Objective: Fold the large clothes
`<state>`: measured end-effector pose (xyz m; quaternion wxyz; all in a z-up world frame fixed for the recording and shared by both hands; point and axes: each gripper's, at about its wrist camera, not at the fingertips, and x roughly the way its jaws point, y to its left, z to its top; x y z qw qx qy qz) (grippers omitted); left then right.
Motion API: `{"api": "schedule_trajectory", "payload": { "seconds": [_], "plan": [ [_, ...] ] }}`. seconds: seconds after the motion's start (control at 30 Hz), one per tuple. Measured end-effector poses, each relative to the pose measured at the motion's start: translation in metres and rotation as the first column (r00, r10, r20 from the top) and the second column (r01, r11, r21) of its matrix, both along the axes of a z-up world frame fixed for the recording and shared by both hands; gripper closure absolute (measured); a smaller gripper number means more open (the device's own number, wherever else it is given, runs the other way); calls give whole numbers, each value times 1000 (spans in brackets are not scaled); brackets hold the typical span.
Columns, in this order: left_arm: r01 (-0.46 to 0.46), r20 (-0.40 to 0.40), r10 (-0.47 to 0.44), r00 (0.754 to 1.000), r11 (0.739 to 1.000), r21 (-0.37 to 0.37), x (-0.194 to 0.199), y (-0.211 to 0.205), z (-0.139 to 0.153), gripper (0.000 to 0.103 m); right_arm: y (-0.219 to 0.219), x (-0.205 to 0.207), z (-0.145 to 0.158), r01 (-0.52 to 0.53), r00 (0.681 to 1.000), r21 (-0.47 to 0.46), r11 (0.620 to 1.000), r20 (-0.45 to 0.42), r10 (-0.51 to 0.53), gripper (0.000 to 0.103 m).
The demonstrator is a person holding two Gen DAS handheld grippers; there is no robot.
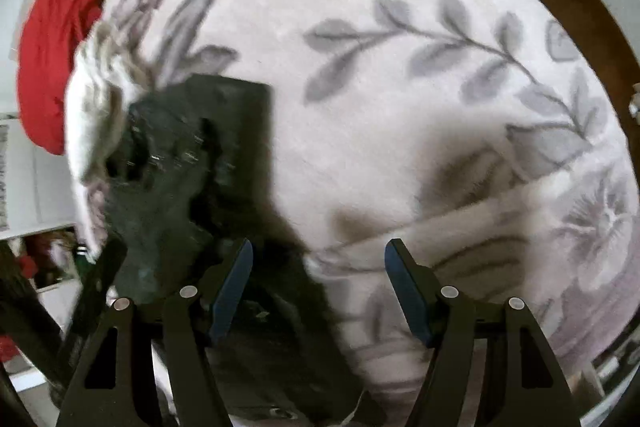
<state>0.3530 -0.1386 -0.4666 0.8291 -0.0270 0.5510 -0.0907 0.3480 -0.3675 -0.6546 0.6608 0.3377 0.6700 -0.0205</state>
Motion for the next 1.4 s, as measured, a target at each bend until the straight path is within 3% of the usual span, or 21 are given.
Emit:
{"api": "schedule_trajectory", "payload": {
  "seconds": [0.1, 0.17, 0.27, 0.3, 0.33, 0.37, 0.4, 0.47, 0.5, 0.63, 0.73, 0.8, 0.83, 0.9, 0.97, 1.07, 1.1, 1.17, 1.2, 1.23, 1.4],
  "plan": [
    [-205, 6, 205, 979, 974, 94, -12, 78, 5, 1, 20, 18, 4, -19, 1000, 75, 997, 3, 19, 32],
    [-330, 7, 335, 942, 922, 203, -14, 132, -10, 1, 43, 36, -1, -53, 999, 94, 994, 4, 52, 32],
    [-411, -59, 444, 894, 864, 290, 0, 190, -51, 1, 76, 56, -14, -119, 993, 78, 990, 3, 119, 34],
    [-412, -88, 461, 883, 851, 325, 6, 204, -69, 1, 86, 61, -20, -142, 990, 84, 986, -7, 143, 37],
    [-408, -105, 467, 878, 845, 346, 10, 211, -79, 1, 96, 66, -26, -156, 986, 109, 982, -34, 160, 60],
    [-405, -127, 474, 871, 840, 361, 13, 218, -90, 0, 103, 67, -26, -164, 984, 106, 981, -49, 170, 70],
    [-409, -134, 479, 867, 840, 358, 15, 221, -96, 0, 108, 73, -24, -173, 983, 98, 980, -39, 177, 71],
    [-415, -119, 480, 869, 838, 355, 12, 222, -98, 0, 116, 76, -11, -219, 976, 40, 975, 7, 219, 89],
    [-412, -113, 478, 871, 837, 361, 11, 220, -100, 0, 116, 77, -8, -233, 972, 3, 972, 10, 233, 92],
    [-445, -129, 500, 856, 840, 310, 9, 226, -109, 0, 98, 72, -36, -252, 966, -138, 958, -93, 240, 103],
    [-458, -158, 506, 848, 849, 264, 10, 233, -110, 0, 90, 64, -72, -280, 935, -118, 953, -258, 243, 103],
    [-442, -161, 495, 854, 853, 277, 10, 231, -104, 0, 79, 55, -65, -214, 951, -74, 974, -244, 190, 103],
    [-427, -150, 482, 863, 856, 291, 8, 228, -96, 0, 75, 53, -58, -194, 959, -68, 979, -223, 175, 102],
    [-407, -123, 459, 880, 862, 301, 4, 223, -85, 0, 67, 47, -36, -138, 979, -62, 988, -162, 127, 89],
    [-394, -121, 443, 888, 871, 294, -2, 220, -82, 0, 61, 40, -17, -28, 997, 26, 999, -70, 30, 57],
    [-392, -133, 437, 889, 879, 272, -6, 222, -90, 0, 71, 40, -18, 46, 999, 215, 976, -27, -41, 54],
    [-396, -136, 440, 888, 881, 260, -7, 222, -91, 0, 80, 43, -25, 40, 999, 237, 971, -44, -31, 54],
    [-400, -136, 438, 889, 885, 238, -7, 225, -93, 0, 99, 48, -39, 25, 996, 179, 983, -91, -9, 54],
    [-399, -137, 436, 889, 887, 232, -5, 226, -93, 0, 106, 51, -39, 7, 996, 127, 992, -93, 4, 59],
    [-398, -139, 433, 890, 890, 225, -5, 226, -93, 0, 113, 51, -34, -16, 995, 46, 999, -99, 21, 82],
    [-371, -152, 399, 904, 910, 184, -1, 232, -97, 0, 113, 37, 12, -41, 998, -94, 995, -50, 36, 99]
  ]
}}
